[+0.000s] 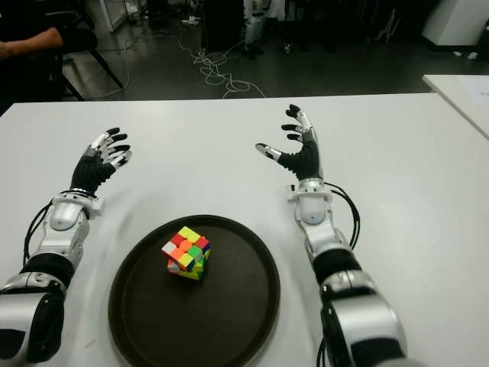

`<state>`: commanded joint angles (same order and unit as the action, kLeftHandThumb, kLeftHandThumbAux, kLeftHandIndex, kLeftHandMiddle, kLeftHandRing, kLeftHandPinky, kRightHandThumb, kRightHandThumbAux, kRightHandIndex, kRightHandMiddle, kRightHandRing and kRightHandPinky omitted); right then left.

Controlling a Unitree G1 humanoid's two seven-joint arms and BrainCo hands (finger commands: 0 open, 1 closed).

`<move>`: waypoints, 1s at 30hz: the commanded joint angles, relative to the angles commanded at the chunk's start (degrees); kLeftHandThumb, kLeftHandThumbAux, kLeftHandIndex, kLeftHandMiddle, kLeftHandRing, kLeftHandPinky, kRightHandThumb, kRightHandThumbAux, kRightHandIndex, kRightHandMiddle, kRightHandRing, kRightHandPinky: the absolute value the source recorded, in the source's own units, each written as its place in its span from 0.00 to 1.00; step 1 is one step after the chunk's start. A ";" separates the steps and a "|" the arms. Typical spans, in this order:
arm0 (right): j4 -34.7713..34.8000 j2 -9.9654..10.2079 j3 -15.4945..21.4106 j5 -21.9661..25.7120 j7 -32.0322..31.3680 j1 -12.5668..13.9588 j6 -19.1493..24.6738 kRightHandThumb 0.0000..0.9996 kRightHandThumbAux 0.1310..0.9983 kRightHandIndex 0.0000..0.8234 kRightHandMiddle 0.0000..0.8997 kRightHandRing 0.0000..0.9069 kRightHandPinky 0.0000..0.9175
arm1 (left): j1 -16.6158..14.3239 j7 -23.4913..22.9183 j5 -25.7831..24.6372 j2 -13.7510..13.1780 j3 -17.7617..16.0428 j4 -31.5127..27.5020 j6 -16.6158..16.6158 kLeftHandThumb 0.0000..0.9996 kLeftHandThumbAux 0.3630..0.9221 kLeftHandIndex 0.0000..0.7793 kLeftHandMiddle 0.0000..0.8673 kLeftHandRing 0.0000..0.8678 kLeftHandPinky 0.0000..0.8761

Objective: Pick up the Rubik's Cube and put it in the plate

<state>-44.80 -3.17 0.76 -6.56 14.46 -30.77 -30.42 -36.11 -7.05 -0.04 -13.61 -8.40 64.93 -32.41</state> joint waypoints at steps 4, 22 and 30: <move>5.77 2.06 1.49 3.94 -1.91 3.25 4.56 0.09 0.78 0.20 0.26 0.28 0.32 | 0.03 -0.17 -0.27 -0.13 -0.18 -0.01 0.39 0.20 0.57 0.11 0.18 0.18 0.19; -17.27 1.17 6.81 5.89 0.28 -7.63 8.14 0.16 0.87 0.24 0.25 0.29 0.35 | -0.24 -1.34 -0.70 -0.87 -0.53 0.93 1.33 0.19 0.53 0.10 0.17 0.17 0.19; -15.20 1.98 6.42 4.81 1.29 -6.14 5.42 0.18 0.87 0.23 0.24 0.29 0.34 | -0.73 -1.78 -0.75 -1.04 -0.79 1.59 1.60 0.18 0.53 0.10 0.17 0.18 0.19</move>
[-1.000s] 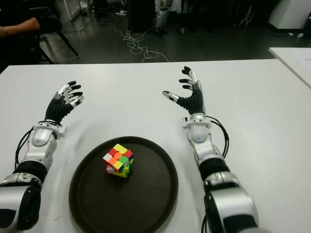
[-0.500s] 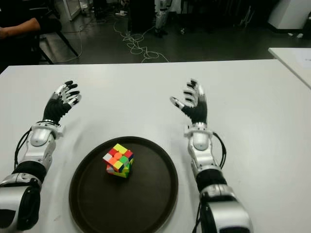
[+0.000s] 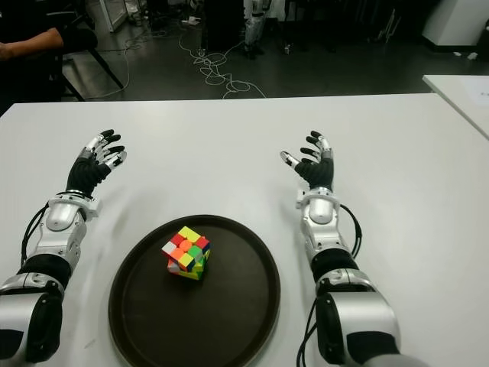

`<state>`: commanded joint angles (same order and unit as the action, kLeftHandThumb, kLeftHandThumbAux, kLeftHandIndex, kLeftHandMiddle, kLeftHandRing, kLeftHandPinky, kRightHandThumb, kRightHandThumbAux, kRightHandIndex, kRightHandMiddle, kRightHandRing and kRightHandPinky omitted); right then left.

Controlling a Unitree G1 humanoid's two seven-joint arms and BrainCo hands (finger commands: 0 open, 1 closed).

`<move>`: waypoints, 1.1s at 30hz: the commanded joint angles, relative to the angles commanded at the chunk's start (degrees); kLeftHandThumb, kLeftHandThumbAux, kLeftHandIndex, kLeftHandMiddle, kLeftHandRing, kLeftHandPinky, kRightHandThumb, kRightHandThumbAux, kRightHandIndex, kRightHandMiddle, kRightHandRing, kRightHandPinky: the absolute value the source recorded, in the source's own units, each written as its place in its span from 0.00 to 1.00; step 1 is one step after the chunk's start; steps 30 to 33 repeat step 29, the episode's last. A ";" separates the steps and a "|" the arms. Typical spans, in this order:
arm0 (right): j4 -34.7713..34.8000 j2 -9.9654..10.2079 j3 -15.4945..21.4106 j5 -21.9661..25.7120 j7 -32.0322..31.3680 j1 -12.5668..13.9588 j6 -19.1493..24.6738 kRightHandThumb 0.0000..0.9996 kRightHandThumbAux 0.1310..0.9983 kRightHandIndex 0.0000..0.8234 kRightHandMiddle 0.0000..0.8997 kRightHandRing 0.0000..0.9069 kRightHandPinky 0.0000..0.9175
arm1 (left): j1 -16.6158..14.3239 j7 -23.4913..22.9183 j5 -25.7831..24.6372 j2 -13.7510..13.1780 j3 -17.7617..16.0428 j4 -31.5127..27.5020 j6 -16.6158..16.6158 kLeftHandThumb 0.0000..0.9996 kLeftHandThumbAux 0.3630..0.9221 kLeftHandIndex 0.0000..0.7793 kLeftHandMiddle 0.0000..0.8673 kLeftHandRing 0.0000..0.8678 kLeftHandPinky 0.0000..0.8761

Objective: Pick up the Rubik's Cube and put it in the plate

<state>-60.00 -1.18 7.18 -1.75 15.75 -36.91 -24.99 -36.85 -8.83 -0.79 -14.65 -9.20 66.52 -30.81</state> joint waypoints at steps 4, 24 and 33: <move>-0.55 -0.04 -0.39 -0.74 0.43 -0.09 -1.54 0.16 0.84 0.22 0.24 0.29 0.35 | -0.14 0.01 0.22 -0.05 0.12 0.29 -0.18 0.18 0.53 0.10 0.18 0.18 0.19; 0.95 -0.44 -1.26 -1.71 0.23 0.62 -0.17 0.08 0.81 0.19 0.24 0.28 0.35 | -0.16 -0.20 0.41 0.10 0.35 0.51 -0.58 0.20 0.56 0.11 0.19 0.19 0.21; 1.44 -0.61 -1.67 -2.22 0.39 0.75 0.65 0.06 0.80 0.18 0.24 0.29 0.34 | -0.18 -0.37 0.12 0.25 0.13 0.52 -0.49 0.19 0.55 0.11 0.19 0.19 0.21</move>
